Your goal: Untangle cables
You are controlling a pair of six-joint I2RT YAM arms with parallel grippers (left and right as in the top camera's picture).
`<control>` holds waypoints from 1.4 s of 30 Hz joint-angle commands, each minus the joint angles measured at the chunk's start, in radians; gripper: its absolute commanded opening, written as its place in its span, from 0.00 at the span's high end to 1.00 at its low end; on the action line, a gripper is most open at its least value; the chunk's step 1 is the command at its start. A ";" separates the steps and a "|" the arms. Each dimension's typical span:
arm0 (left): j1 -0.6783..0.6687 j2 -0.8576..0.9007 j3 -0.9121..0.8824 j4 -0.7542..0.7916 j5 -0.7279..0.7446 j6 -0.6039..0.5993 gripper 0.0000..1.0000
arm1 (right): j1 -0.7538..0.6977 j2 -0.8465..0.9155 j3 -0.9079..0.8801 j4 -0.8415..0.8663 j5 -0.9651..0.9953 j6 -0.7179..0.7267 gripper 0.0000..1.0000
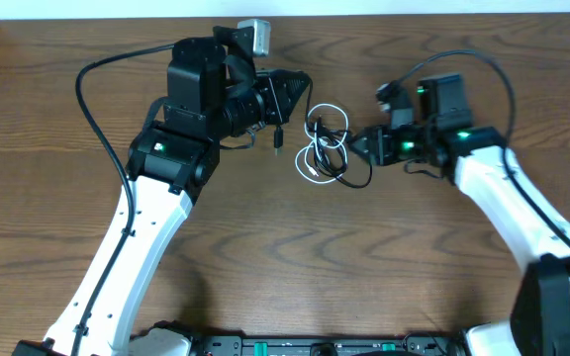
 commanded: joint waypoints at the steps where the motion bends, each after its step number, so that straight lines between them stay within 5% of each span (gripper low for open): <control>1: 0.002 -0.033 0.032 0.037 0.060 -0.126 0.93 | 0.050 0.082 0.000 0.053 -0.014 0.036 0.56; 15: 0.002 -0.044 0.032 0.063 0.060 -0.252 0.93 | 0.169 0.250 0.000 0.283 0.085 0.246 0.62; 21: 0.002 -0.044 0.032 0.059 0.059 -0.224 0.93 | 0.186 0.276 0.000 0.282 0.201 0.352 0.99; 25: 0.002 -0.044 0.032 -0.015 0.003 -0.106 0.93 | 0.162 0.262 0.000 0.251 0.187 0.346 0.99; 34: 0.040 -0.006 0.031 -0.327 -0.415 0.126 0.92 | 0.038 0.093 0.001 0.008 -0.172 -0.041 0.99; 42: 0.241 0.029 0.031 -0.385 -0.470 0.162 0.93 | -0.134 -0.042 0.001 -0.327 -0.173 -0.304 0.99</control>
